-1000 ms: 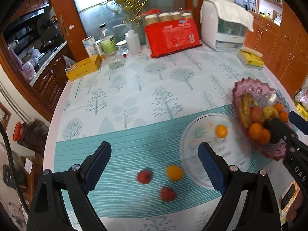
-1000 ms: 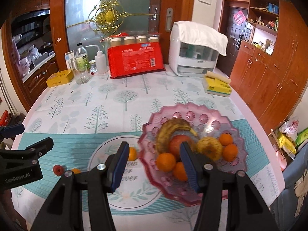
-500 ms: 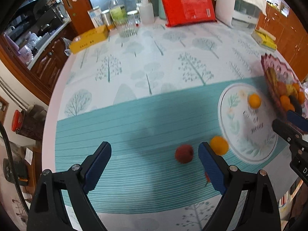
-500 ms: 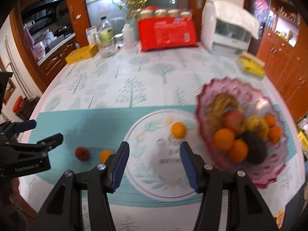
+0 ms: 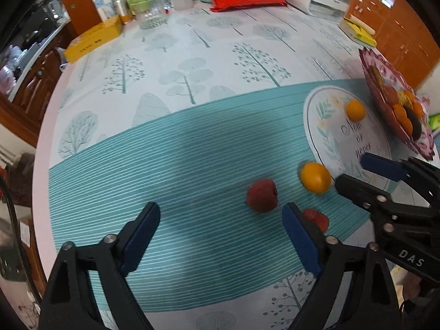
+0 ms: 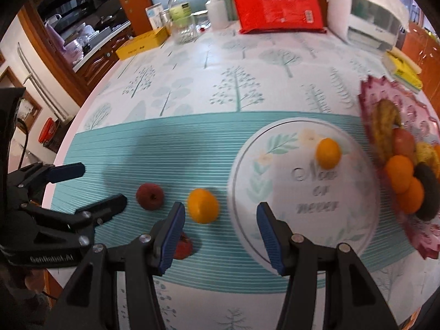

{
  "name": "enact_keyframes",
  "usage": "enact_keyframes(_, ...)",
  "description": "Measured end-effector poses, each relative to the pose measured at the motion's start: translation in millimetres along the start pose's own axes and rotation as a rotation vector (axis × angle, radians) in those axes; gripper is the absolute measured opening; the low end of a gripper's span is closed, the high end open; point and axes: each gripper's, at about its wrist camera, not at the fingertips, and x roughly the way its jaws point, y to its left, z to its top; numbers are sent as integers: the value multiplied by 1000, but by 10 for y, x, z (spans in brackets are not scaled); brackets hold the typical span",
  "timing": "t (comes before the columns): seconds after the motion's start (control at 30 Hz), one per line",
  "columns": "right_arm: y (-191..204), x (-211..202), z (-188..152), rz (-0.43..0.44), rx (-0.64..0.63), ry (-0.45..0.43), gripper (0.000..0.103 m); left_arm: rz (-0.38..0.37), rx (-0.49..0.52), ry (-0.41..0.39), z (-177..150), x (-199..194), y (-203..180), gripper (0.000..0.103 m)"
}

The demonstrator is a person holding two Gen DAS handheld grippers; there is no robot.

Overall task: Organize fruits
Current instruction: 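Grasp a small red fruit with the left tool while the right tool grasps a small tangerine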

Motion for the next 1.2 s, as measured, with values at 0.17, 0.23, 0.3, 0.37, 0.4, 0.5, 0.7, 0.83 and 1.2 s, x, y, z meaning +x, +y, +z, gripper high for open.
enact_keyframes(0.17,22,201,36,48,18,50,45,-34,23,23,6,83,-36,82)
enact_keyframes(0.23,25,284,34,64,25,73,41,-49,25,32,8,115,-33,81)
enact_keyframes(0.3,19,347,25,75,28,94,37,-64,27,40,12,140,-34,80)
enact_keyframes(0.37,16,409,13,84,33,111,33,-74,30,48,17,175,-40,77)
enact_keyframes(0.4,7,419,2,88,34,115,32,-80,32,53,21,192,-47,75)
enact_keyframes(0.5,-5,414,-1,98,35,109,31,-99,37,66,35,246,-83,71)
enact_keyframes(0.7,-82,367,-6,83,48,89,31,-116,65,75,94,342,-198,63)
enact_keyframes(0.83,-172,311,-10,65,66,74,31,-125,76,93,116,427,-255,47)
enact_keyframes(1.2,-329,212,-59,53,83,54,31,-119,75,94,106,457,-341,28)
